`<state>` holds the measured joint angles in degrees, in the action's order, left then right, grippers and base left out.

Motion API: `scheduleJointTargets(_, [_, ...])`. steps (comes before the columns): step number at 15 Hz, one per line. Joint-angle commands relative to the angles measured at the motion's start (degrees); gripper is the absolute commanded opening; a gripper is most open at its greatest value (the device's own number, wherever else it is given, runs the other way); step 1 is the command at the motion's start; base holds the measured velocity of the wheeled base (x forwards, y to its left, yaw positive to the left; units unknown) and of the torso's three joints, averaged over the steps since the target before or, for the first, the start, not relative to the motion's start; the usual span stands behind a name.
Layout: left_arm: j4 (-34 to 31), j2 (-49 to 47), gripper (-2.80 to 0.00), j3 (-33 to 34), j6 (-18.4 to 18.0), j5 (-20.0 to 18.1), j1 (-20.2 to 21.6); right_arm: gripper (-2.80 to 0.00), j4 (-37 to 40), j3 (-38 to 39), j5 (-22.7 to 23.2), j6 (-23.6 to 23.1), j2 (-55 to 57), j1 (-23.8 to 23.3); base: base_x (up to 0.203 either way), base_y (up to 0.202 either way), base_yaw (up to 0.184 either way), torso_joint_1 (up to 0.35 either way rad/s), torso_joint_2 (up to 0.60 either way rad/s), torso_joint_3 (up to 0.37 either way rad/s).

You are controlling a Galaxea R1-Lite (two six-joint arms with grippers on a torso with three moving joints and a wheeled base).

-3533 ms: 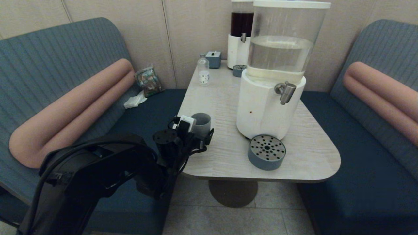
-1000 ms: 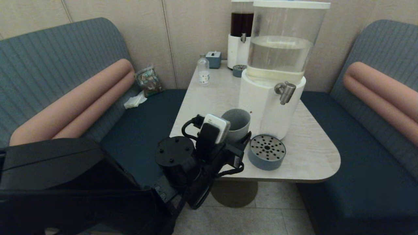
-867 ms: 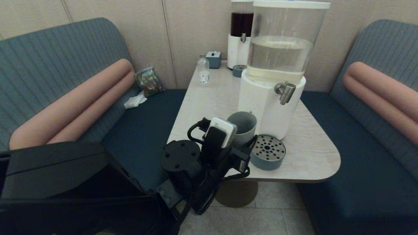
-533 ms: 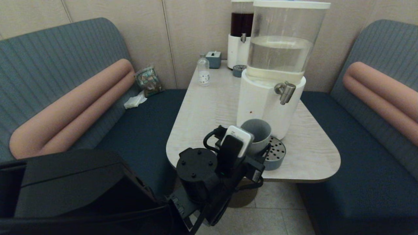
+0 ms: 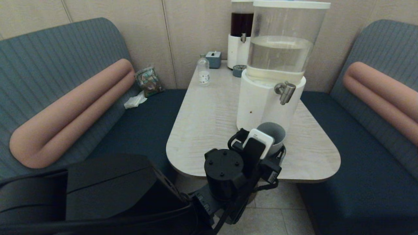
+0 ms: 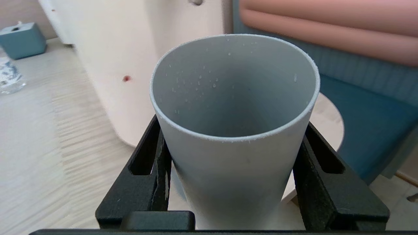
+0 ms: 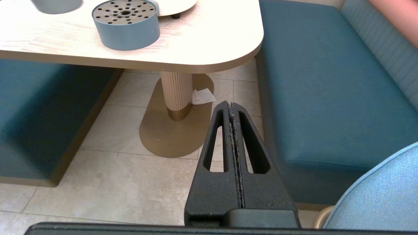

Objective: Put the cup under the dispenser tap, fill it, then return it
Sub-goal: Place it under the water dispenser

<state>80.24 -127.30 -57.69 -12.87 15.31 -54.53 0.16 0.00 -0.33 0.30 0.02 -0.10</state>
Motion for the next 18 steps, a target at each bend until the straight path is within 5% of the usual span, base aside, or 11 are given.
scheduleJointTargets(1, [-0.2, -1.1, -2.8, -2.0, -0.1, 0.4, -0.4, -2.8, 0.0, 0.0, 0.0, 0.0, 0.1, 0.0, 0.0, 0.0, 0.0, 0.0, 0.0, 0.0])
scheduleJointTargets(8, [-3.4, -4.7, -2.8, -7.6, -0.1, 3.7, -2.2, -2.8, 0.0, 0.0, 0.0, 0.0, 0.1, 0.1, 0.0, 0.0, 0.0, 0.0, 0.0, 0.0])
scheduleJointTargets(18, [-3.1, -9.7, -2.8, -13.9, -1.9, 3.4, -2.2, -2.8, 0.0, 0.0, 0.0, 0.0, 0.1, 0.0, 0.0, 0.0, 0.0, 0.0, 0.0, 0.0])
